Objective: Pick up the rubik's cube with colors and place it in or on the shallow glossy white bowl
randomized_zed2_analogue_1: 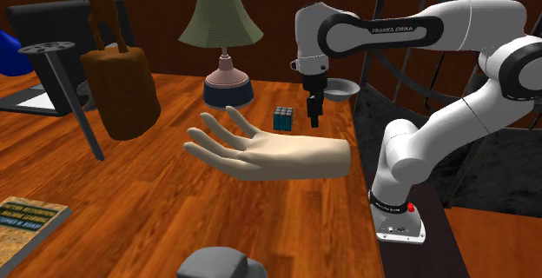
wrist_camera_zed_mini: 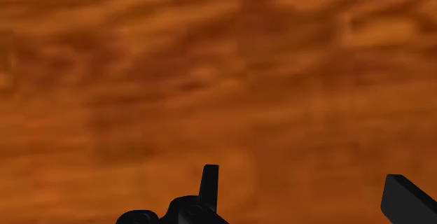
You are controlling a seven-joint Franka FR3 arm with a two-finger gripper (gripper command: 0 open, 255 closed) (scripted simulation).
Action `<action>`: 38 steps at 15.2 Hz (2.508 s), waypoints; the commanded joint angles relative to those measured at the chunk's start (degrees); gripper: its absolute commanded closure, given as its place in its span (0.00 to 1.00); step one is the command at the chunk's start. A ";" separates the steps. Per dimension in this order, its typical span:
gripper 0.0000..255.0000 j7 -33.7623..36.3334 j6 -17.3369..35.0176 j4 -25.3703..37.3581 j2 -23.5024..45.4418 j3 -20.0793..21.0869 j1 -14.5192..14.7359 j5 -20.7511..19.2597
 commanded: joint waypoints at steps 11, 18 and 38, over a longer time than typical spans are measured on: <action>0.00 11.35 8.28 12.77 10.55 7.56 0.06 0.93; 0.00 10.91 13.95 6.47 9.90 8.42 -0.72 1.49; 1.00 10.78 12.42 8.08 9.97 8.63 -1.10 1.59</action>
